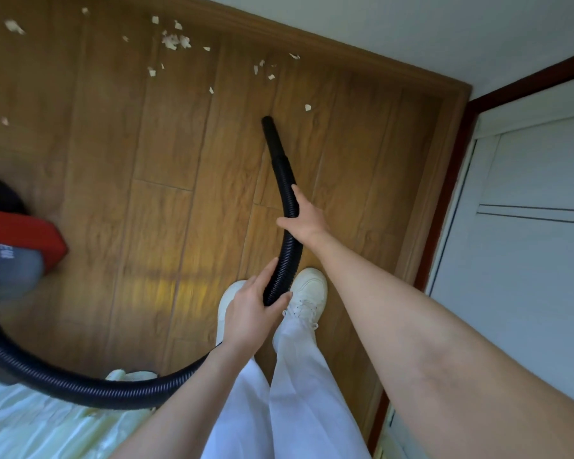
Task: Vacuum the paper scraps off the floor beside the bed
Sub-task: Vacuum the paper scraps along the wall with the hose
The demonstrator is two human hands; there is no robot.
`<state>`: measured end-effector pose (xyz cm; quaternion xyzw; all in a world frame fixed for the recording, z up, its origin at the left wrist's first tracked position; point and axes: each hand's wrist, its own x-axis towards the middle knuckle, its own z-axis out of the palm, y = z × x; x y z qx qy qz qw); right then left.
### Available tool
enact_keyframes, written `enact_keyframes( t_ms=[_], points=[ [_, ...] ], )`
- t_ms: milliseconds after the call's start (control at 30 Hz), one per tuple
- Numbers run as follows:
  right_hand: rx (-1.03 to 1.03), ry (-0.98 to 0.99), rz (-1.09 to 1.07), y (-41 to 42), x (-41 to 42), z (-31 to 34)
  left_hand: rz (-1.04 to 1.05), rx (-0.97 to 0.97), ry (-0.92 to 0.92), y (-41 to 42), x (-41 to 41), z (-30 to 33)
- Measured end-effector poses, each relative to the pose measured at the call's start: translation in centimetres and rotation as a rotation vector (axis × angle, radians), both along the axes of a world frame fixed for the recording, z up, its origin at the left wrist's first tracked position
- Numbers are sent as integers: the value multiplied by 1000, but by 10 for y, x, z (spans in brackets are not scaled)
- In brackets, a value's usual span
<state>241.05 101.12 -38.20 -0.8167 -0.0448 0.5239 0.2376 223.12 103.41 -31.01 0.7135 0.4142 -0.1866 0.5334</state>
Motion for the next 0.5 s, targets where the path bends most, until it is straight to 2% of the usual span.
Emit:
enact_keyframes(
  t_ms=[300, 500],
  points=[
    [-57, -46, -227, -50, 43, -6, -210, 56, 15, -8, 47, -17],
    [-36, -25, -216, -33, 71, -9, -219, 79, 32, 10, 73, -26]
  ],
)
